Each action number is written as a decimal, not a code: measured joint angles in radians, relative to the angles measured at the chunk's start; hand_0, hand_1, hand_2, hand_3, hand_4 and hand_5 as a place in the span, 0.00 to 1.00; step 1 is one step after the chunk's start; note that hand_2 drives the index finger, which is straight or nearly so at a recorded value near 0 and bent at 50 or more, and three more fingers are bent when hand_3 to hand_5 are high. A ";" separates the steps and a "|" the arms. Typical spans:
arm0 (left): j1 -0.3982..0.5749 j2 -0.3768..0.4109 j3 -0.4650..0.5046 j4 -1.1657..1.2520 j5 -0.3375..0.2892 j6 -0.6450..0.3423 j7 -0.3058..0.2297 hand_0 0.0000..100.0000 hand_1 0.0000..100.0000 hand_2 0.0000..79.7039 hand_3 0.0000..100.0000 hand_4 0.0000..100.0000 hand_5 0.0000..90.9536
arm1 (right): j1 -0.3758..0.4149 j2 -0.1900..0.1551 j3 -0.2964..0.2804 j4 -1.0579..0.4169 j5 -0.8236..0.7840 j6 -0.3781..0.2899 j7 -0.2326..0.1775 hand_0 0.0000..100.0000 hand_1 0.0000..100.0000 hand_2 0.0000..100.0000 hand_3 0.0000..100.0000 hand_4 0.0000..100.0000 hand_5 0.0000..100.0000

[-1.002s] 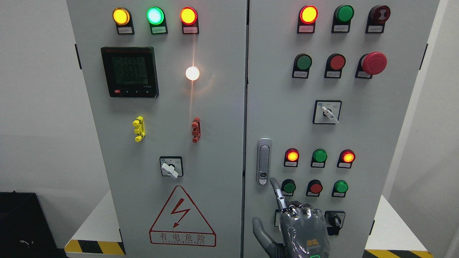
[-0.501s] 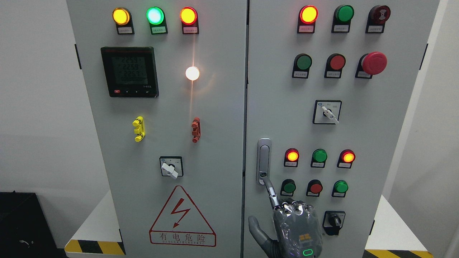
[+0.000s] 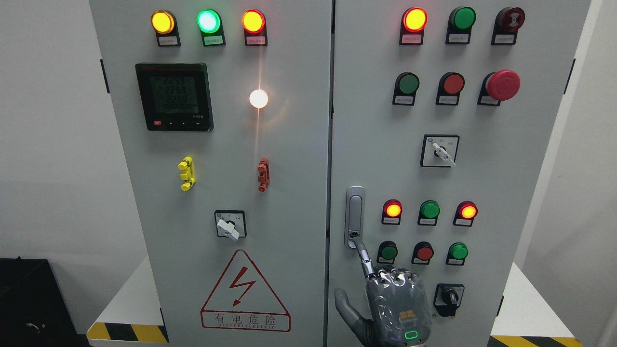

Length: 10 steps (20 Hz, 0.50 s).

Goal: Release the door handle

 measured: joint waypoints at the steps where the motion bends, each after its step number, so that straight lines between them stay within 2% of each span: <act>1: 0.000 0.000 0.000 0.000 0.000 0.000 0.000 0.12 0.56 0.00 0.00 0.00 0.00 | -0.003 0.000 0.000 0.003 0.000 0.001 0.000 0.39 0.28 0.13 1.00 1.00 1.00; 10: 0.000 0.000 0.000 0.000 0.000 0.000 0.000 0.12 0.56 0.00 0.00 0.00 0.00 | -0.015 0.000 0.001 0.016 0.001 0.009 0.000 0.39 0.28 0.14 1.00 1.00 1.00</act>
